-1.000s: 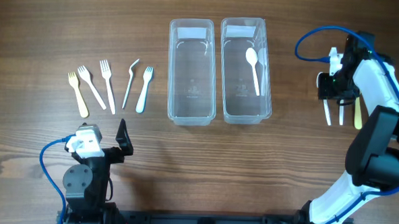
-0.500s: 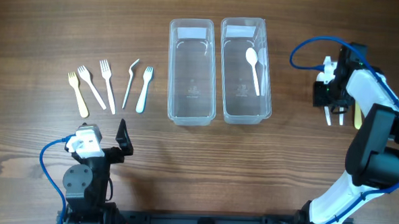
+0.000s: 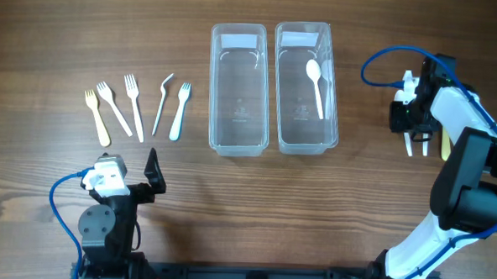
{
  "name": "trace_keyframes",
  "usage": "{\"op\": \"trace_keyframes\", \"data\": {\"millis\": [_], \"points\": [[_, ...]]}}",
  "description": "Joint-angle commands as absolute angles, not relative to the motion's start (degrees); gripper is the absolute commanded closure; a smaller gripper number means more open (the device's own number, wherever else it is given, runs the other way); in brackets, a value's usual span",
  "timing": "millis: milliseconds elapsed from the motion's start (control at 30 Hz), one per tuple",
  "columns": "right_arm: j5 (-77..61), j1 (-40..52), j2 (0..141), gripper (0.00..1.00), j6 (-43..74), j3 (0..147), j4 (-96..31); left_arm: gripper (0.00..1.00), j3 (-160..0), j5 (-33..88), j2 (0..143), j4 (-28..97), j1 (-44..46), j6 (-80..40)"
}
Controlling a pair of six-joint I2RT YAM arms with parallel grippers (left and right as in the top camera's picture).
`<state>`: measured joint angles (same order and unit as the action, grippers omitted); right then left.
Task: Pack container
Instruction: 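Return the right gripper to the spoons and grasp a white spoon, then place the white spoon into the right container and open the gripper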
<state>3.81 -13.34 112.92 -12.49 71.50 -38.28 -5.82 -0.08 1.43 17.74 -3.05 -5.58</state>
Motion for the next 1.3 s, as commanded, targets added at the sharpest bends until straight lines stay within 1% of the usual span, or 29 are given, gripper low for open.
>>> {"op": "trace_keyframes", "data": {"millis": [0,33,67,100,200,233,267,400,600,800,900,1033,1267], "points": [[3.2,-13.8,115.3,0.61,-11.6,71.2,-37.9,0.00,-5.5,0.6,0.9,17.5,-2.7,-4.5],[3.2,-13.8,115.3,0.61,-11.7,71.2,-37.7,0.00,-5.5,0.6,0.9,17.5,-2.7,-4.5],[3.2,-13.9,115.3,0.64,-11.6,71.2,-37.5,0.00,-5.5,0.6,0.9,17.5,-2.7,-4.5],[3.2,-13.9,115.3,0.69,-11.6,71.2,-37.4,0.00,-5.5,0.6,0.9,17.5,-2.7,-4.5],[3.1,-13.9,115.3,0.91,-11.6,71.2,-37.3,0.00,-5.5,0.6,0.9,17.5,-2.7,-4.5],[3.1,-13.9,115.3,0.95,-11.6,71.3,-37.4,0.00,-5.5,0.6,0.9,17.5,-2.7,-4.5],[3.1,-13.9,115.3,0.96,-11.5,71.5,-37.5,0.00,-5.5,0.6,0.9,17.5,-2.7,-4.5],[3.0,-13.9,115.3,0.96,-10.2,74.9,-39.7,0.00,-5.5,0.6,0.9,17.5,-2.7,-4.5],[2.9,-13.4,114.4,0.95,-10.1,84.0,-45.8,0.00,-5.5,0.6,0.9,17.5,-2.7,-4.5],[-0.8,-10.3,112.0,0.96,-9.3,94.8,-53.2,0.00,-5.5,0.6,0.9,17.5,-2.7,-4.5],[-1.6,-6.7,110.8,0.96,-8.1,99.6,-56.7,0.00,-5.5,0.6,0.9,17.5,-2.7,-4.5],[-1.6,0.4,109.0,0.96,-4.7,104.0,-59.4,0.00,-5.5,0.6,0.9,17.5,-2.7,-4.5],[-1.6,11.7,107.5,0.96,3.2,104.3,-59.2,0.00,-5.5,0.6,0.9,17.5,-2.7,-4.5]]}}
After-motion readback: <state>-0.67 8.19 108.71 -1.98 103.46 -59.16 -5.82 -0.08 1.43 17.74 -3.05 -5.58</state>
